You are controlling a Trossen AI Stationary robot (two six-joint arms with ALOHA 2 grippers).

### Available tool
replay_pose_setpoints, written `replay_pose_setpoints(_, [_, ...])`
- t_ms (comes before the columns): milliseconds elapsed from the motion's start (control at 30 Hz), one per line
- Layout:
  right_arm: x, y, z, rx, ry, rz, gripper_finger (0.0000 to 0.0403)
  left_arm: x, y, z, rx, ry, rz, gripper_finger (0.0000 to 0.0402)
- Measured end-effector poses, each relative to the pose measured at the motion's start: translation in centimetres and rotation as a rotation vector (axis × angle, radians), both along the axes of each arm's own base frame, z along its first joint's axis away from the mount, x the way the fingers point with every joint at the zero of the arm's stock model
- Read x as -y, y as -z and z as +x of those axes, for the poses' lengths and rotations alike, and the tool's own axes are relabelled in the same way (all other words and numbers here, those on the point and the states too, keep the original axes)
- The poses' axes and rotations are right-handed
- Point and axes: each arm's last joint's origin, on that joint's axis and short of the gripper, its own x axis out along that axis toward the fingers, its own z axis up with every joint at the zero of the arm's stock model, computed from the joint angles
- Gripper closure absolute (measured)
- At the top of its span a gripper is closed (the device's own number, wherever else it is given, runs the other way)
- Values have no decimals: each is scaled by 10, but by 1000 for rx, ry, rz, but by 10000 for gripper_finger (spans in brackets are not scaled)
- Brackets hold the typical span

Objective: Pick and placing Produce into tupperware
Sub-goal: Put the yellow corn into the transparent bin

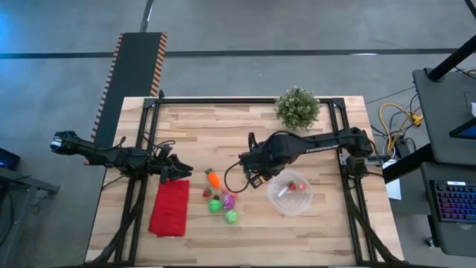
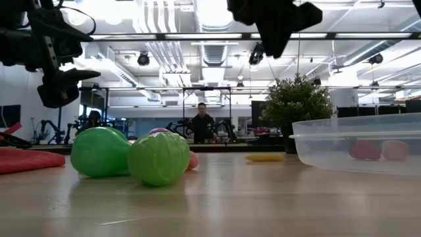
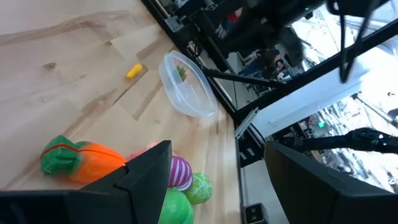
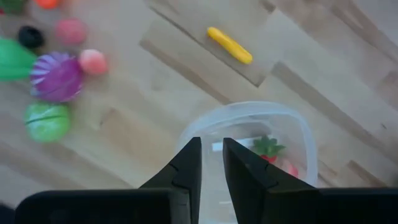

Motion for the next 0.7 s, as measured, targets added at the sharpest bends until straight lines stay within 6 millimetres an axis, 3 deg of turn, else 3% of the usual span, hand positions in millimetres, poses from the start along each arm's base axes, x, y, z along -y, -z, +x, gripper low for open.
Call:
replay_pose_setpoints(167, [1, 17, 2, -33, -26, -13, 323, 0, 0, 0, 2, 1, 3, 158])
replay_pose_setpoints(333, [14, 43, 11, -52, -125, -21, 257, 0, 0, 0, 2, 1, 3, 158])
replay_pose_setpoints(533, [47, 88, 19, -168, -236, -39, 182, 0, 0, 0, 4, 1, 2, 158])
replay_pose_setpoints(700, [64, 131, 21, -252, -368, 54, 159, 0, -1, 0, 4, -4, -25, 158])
